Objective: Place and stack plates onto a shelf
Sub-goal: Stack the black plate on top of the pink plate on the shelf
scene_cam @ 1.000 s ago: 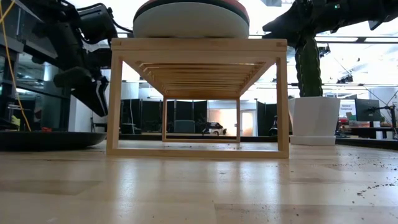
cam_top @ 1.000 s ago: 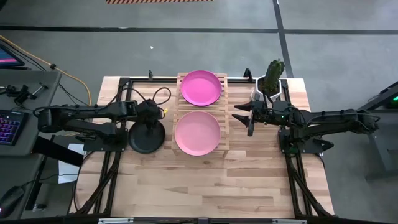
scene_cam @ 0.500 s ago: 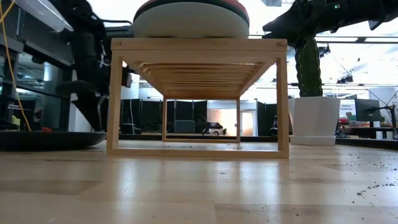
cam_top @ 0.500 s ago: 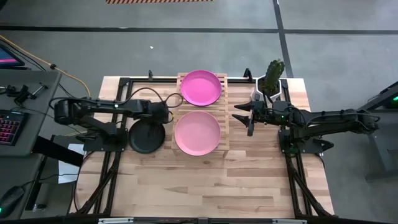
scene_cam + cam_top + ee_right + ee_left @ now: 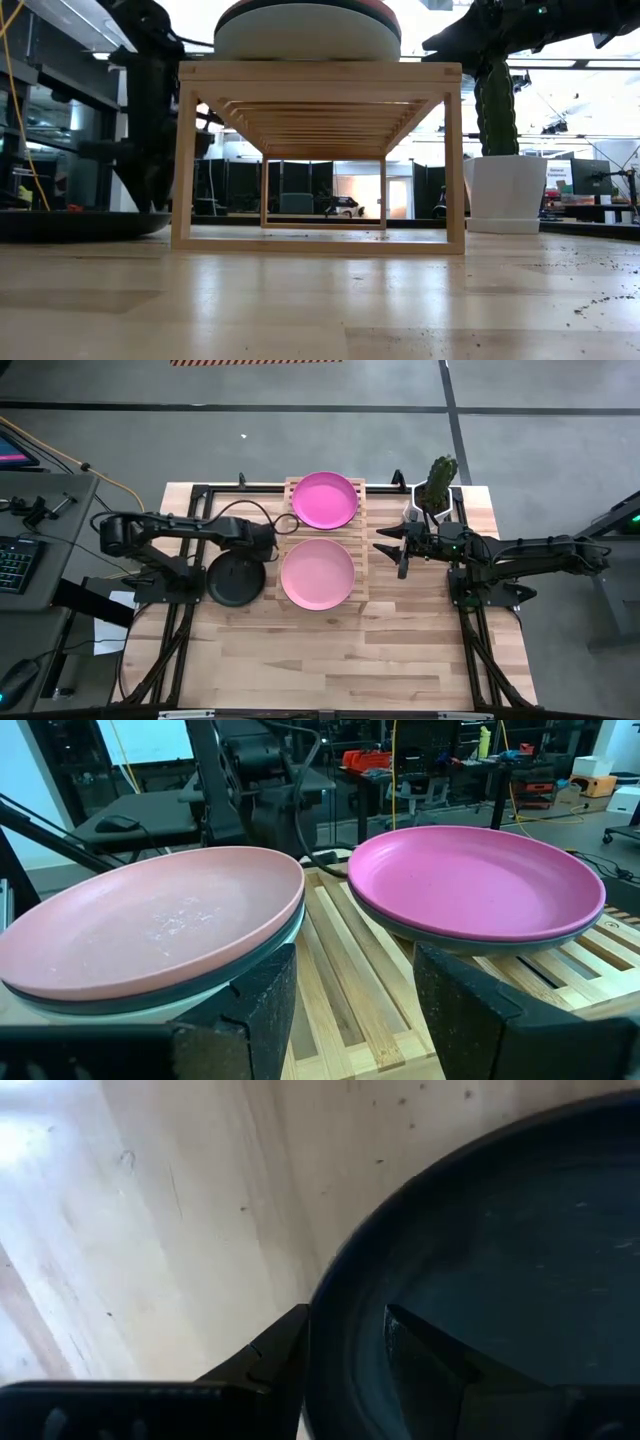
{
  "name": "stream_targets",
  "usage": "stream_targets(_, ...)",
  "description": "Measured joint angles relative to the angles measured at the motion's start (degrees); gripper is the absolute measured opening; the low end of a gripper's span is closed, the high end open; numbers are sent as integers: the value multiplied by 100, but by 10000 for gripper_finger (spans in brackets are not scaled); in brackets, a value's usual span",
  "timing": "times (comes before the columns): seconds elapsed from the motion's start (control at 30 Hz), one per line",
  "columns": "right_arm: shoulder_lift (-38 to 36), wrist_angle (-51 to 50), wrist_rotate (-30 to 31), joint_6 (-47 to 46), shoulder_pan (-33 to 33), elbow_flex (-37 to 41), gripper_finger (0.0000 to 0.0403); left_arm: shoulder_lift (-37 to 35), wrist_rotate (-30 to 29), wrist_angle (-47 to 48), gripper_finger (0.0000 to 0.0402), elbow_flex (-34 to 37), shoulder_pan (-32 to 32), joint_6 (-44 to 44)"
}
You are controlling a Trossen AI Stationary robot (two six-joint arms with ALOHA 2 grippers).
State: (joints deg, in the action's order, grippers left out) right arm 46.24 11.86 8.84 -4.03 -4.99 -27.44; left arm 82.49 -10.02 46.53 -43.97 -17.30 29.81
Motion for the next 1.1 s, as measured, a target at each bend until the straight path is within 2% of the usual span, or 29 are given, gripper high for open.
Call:
stream_targets(0.37,0,-4,0,19,0,0,185,552,-508,-62,122,-7,0,198)
stream_targets(0.8,0,-9,0,43,0,0,185,557,-403,-40,118,-7,2,169)
stream_targets(0.9,0,-9,0,43,0,0,185,557,-404,-23,99,-7,2,174)
stream_targets(1.1,0,-11,0,43,0,0,185,549,-430,135,22,-29,2,135)
